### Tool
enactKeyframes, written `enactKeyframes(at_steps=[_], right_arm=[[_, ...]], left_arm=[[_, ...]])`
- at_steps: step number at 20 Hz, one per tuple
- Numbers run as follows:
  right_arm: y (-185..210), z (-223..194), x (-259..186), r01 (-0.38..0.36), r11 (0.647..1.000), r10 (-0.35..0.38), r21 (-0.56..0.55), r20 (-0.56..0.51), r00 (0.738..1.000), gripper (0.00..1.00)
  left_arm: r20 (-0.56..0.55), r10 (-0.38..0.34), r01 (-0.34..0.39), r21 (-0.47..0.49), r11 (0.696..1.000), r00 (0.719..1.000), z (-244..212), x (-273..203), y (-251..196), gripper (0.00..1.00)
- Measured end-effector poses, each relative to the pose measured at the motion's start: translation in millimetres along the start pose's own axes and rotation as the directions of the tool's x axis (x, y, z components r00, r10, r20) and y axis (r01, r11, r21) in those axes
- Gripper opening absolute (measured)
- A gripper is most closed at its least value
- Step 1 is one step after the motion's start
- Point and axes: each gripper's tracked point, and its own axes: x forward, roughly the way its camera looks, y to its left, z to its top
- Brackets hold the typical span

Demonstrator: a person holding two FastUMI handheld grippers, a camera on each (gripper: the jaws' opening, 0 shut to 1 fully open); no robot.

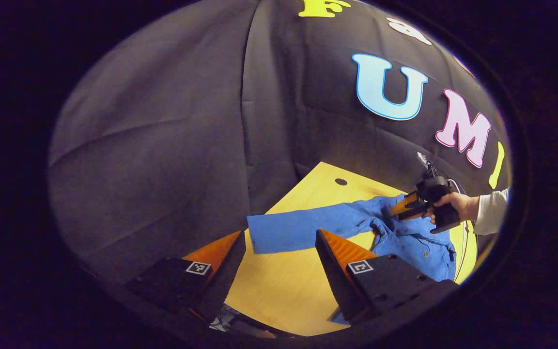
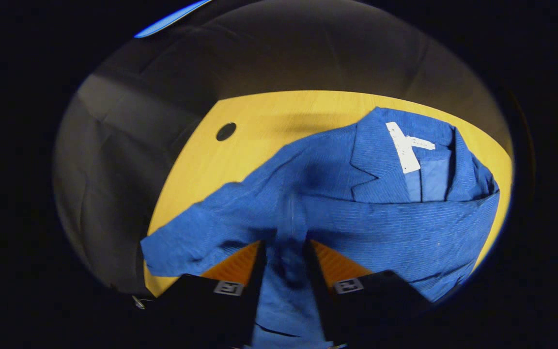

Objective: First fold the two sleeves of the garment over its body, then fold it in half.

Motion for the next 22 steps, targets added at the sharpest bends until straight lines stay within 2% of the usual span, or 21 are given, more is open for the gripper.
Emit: enactKeyframes(at_steps=[1,4,7,9,12,14,15,16,18,21,22], right_arm=[[4,5,-3,-0.02,1.0,0.02,0.006,0.015,1.0,0.78],[2,13,-20,-0.03,0.999,0.03,-0.017,0.04,0.999,0.97],[-6,19,-79,-0.05,0.989,0.06,-0.142,0.063,0.996,0.96],[-22,23,-135,-0.047,0.975,0.072,-0.218,0.105,0.992,0.96],[-43,9,-201,-0.052,0.946,0.103,-0.321,0.142,0.985,0.96],[-83,-15,-222,0.023,0.928,0.034,-0.372,0.145,0.989,0.96],[-99,-32,-231,0.047,0.929,-0.002,-0.366,0.123,0.992,0.96],[-120,-72,-245,0.044,0.953,-0.014,-0.301,0.099,0.995,0.98],[-127,-86,-263,0.042,0.963,-0.013,-0.265,0.109,0.994,0.97],[-134,-90,-279,0.045,0.971,-0.014,-0.236,0.134,0.991,0.97],[-135,-91,-281,0.05,0.972,-0.018,-0.23,0.139,0.99,0.97]], left_arm=[[-0.012,-0.015,0.015,-0.017,1.0,1.0,-2,4,-1,0.85],[-0.06,-0.029,0.029,-0.011,1.0,0.998,-6,28,3,0.85],[-0.137,-0.031,0.045,0.103,0.994,0.99,-2,68,0,0.86],[-0.247,-0.106,0.124,0.056,0.991,0.963,-7,88,-4,0.85],[-0.335,-0.024,0.038,0.035,0.999,0.942,-17,118,18,0.85],[-0.379,0.004,0.015,0.046,0.999,0.925,-20,134,25,0.84],[-0.408,0.031,-0.007,0.058,0.998,0.913,-22,141,29,0.86],[-0.475,0.059,-0.038,0.054,0.998,0.878,-26,156,32,0.84],[-0.49,0.07,-0.059,0.038,0.998,0.869,-29,167,36,0.86],[-0.537,0.042,-0.068,-0.029,0.997,0.843,-39,173,38,0.86],[-0.535,0.051,-0.08,-0.031,0.996,0.843,-35,171,38,0.86]])
